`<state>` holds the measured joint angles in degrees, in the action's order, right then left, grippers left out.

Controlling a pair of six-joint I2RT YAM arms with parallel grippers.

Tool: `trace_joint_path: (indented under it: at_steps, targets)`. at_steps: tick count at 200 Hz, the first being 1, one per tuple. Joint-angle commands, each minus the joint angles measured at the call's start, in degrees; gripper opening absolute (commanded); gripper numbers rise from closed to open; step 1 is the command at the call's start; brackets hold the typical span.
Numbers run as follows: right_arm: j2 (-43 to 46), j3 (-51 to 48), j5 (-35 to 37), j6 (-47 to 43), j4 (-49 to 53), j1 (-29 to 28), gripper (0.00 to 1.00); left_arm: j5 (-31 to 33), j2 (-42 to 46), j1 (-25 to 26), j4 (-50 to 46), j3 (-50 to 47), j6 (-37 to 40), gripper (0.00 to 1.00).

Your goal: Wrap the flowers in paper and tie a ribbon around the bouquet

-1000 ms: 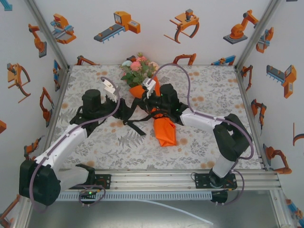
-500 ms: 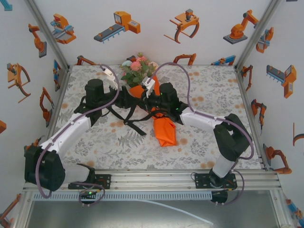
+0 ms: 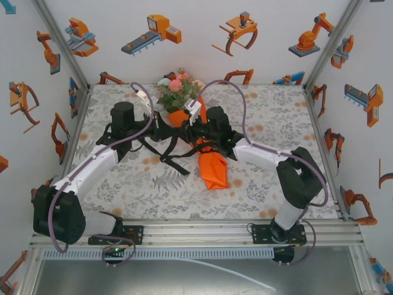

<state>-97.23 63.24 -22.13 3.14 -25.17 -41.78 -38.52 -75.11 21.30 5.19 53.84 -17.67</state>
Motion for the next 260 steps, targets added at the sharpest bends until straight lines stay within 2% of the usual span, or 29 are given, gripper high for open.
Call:
trace_joint_path:
  at_steps: [1,25,48,67,85,94,115,142,167,201,224,241,260]
  targets:
    - [6.44,-4.01,5.45,0.66,-0.61,-0.40,0.43,1.35,0.16,-0.44,1.21,3.83,-2.13,0.00]
    - [14.80,-13.34,12.07,6.63,-3.72,-3.06,0.44,3.01,-2.46,-0.33,5.93,4.59,-6.99,0.00]
    - [18.12,-19.50,23.51,10.90,-7.28,-13.65,0.43,3.95,-5.68,0.14,7.20,5.61,-9.31,0.00]
    - [11.93,-20.41,28.07,15.66,-14.84,-21.73,0.42,4.64,-7.95,0.66,9.90,5.51,-11.65,0.00]
    - [3.49,-15.15,29.62,14.75,-14.48,-24.64,0.42,5.46,-10.03,1.02,11.75,5.99,-14.17,0.00]
    - [-1.22,-11.65,28.73,10.84,-12.88,-25.20,0.42,5.56,-11.49,1.05,12.11,6.72,-15.76,0.00]
    - [-9.44,-2.83,28.51,0.61,-6.20,-25.48,0.43,5.64,-15.60,0.99,9.39,10.17,-17.13,0.00]
    - [-16.35,10.69,33.36,-10.82,11.13,-24.97,0.44,3.82,-21.41,0.85,5.86,15.18,-16.84,0.00]
    - [-22.22,22.45,34.71,-11.21,25.83,-22.11,0.46,1.78,-26.06,0.20,6.53,18.35,-19.58,0.00]
    - [-28.72,33.45,31.99,-12.96,38.96,-19.73,0.54,-1.65,-31.23,-0.58,7.88,22.09,-23.20,0.00]
    - [-31.78,37.92,30.93,-14.26,42.63,-18.82,0.60,-2.91,-33.23,-1.03,10.42,22.55,-25.29,0.00]
    - [-33.51,39.88,29.77,-14.40,43.37,-17.71,0.60,-4.04,-34.37,-1.24,12.44,22.65,-26.75,0.00]
    - [-34.61,41.03,24.47,-13.65,43.14,-16.41,0.58,-4.23,-34.83,-1.37,12.74,23.05,-26.94,0.00]
